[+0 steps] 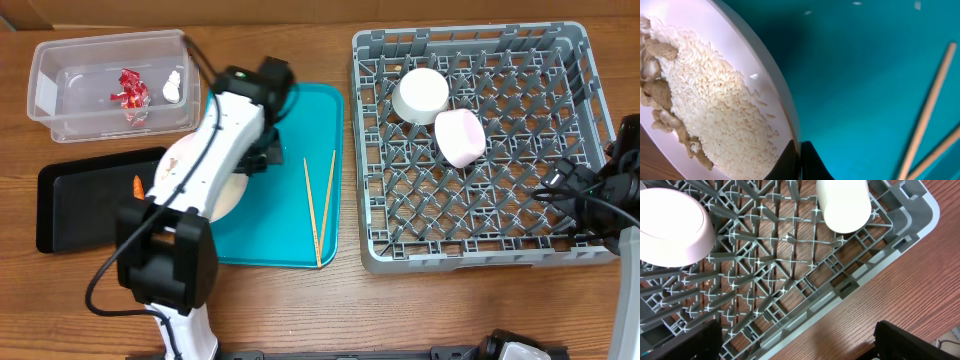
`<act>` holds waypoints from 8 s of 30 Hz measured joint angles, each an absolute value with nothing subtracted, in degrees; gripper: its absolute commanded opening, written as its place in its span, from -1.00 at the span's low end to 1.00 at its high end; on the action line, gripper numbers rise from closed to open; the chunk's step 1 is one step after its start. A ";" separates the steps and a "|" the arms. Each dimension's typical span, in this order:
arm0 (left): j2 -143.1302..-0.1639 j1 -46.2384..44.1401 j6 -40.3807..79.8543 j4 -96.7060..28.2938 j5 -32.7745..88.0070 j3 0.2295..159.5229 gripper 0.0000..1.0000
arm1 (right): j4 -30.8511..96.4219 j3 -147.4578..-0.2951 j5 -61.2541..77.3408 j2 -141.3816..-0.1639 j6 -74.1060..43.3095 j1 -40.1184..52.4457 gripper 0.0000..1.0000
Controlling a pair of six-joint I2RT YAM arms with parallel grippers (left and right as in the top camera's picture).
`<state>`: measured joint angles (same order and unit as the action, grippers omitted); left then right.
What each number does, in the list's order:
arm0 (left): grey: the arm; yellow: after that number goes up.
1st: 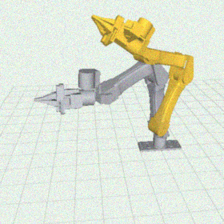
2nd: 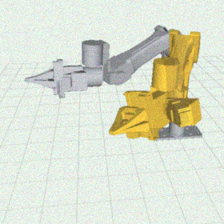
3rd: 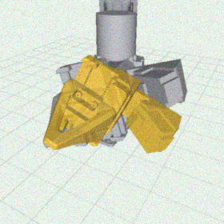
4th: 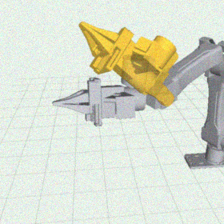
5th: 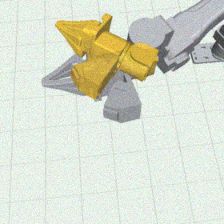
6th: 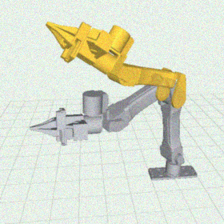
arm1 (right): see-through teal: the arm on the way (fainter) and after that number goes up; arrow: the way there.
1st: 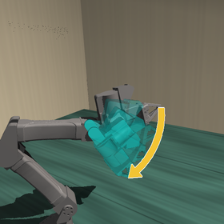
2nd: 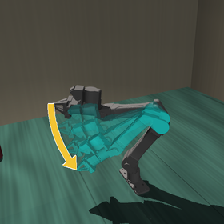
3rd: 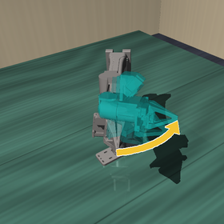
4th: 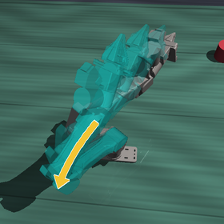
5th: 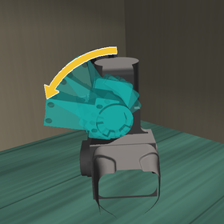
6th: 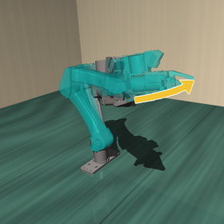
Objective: Sort waste into correct bins and load items into the dishwasher
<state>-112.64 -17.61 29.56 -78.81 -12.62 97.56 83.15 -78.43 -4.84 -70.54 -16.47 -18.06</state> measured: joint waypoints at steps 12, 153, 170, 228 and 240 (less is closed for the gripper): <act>-111.18 0.89 19.70 -77.30 -6.11 97.56 -0.92 | 83.18 -78.43 -4.86 -70.54 -16.47 -18.06 1.00; -116.33 -21.10 11.75 -68.10 -0.14 97.97 -0.92 | 83.53 -78.43 -4.73 -70.54 -16.47 -18.06 1.00; -116.66 -19.42 16.14 -71.31 3.03 98.13 0.52 | 82.83 -78.43 -0.93 -70.54 -16.32 -18.06 1.00; -93.65 23.51 16.58 -85.80 3.88 99.70 1.00 | 29.43 -85.08 -5.30 -120.53 -28.29 49.12 0.48; -93.65 23.51 16.58 -86.21 3.88 99.70 0.99 | 28.21 -85.34 -4.69 -123.20 -30.65 49.10 -0.31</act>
